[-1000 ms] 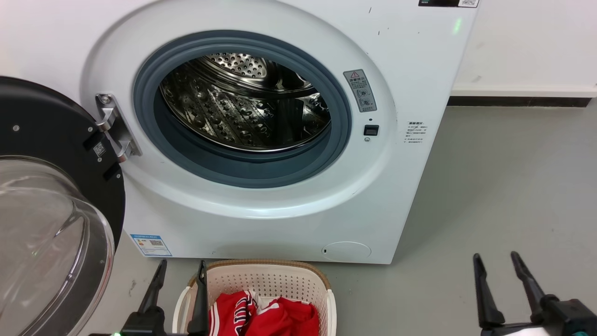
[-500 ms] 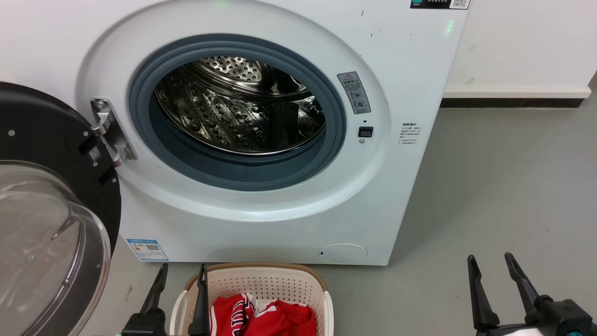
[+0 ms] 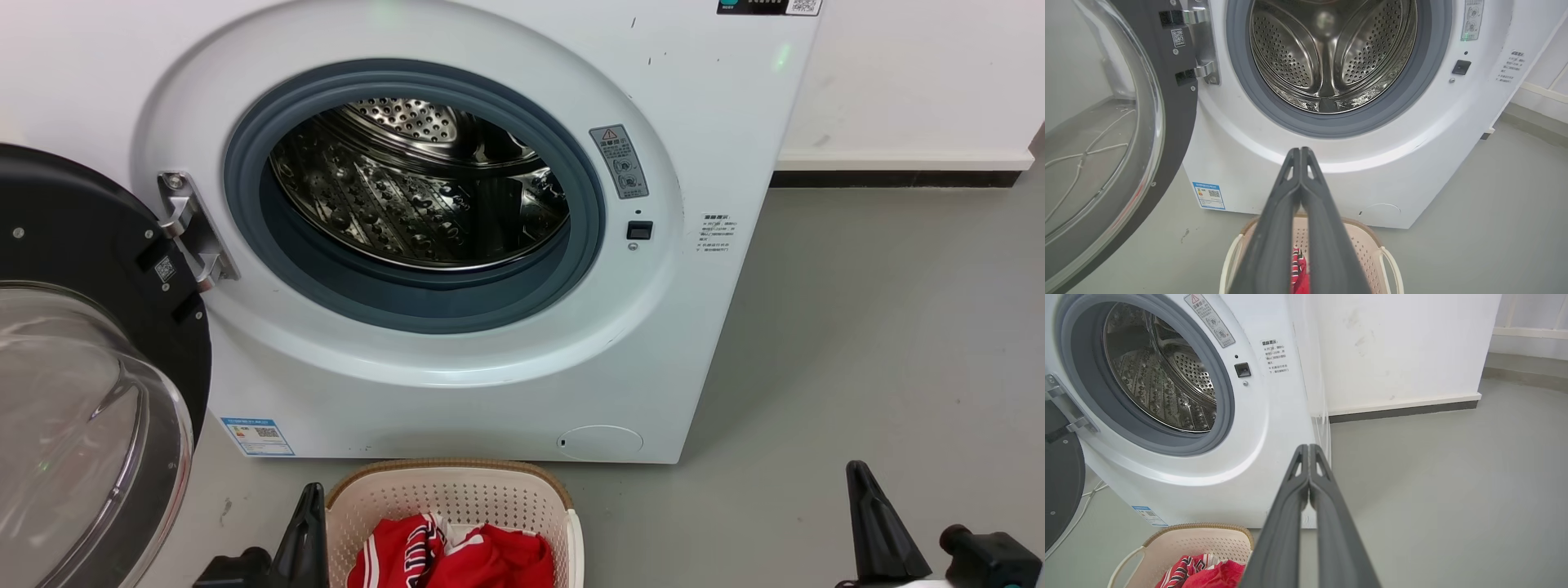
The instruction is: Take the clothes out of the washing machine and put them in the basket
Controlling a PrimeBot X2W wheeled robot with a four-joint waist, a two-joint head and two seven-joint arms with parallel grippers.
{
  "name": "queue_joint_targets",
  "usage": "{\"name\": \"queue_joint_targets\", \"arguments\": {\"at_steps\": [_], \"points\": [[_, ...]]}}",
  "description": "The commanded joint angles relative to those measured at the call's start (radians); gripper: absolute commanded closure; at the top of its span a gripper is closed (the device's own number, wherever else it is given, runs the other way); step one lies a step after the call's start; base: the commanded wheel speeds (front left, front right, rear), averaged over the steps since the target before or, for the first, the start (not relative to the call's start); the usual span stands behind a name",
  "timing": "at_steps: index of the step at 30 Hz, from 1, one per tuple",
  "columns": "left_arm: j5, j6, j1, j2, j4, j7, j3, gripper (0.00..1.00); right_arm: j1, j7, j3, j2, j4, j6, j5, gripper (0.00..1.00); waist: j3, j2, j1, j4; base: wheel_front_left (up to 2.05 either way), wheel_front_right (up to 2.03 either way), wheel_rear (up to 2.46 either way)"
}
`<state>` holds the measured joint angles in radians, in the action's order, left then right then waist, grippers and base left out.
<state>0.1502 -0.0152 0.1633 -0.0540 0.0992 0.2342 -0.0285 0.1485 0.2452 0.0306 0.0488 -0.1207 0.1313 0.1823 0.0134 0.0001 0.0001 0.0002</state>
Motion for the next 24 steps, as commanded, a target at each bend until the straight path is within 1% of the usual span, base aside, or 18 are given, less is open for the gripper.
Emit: {"name": "queue_joint_targets", "arguments": {"at_steps": [1,12,24], "points": [[0.043,-0.004,-0.025,-0.001,-0.01,-0.007,0.006,1.0,-0.018,-0.006,0.0,0.007,0.011,0.0,0.047,1.0,0.0,-0.0001,0.0,0.0,0.0,0.0,0.0],[0.259,-0.021,-0.064,-0.001,0.013,-0.058,0.027,1.0,-0.058,-0.048,-0.002,0.018,-0.011,0.0,0.27,1.0,-0.002,-0.0001,0.0,0.0,0.0,0.0,0.0],[0.464,-0.038,-0.102,-0.001,0.036,-0.107,0.046,1.0,-0.093,-0.09,-0.001,0.026,-0.029,0.0,0.478,1.0,-0.003,-0.0001,0.0,0.0,0.0,0.0,0.0]]}}
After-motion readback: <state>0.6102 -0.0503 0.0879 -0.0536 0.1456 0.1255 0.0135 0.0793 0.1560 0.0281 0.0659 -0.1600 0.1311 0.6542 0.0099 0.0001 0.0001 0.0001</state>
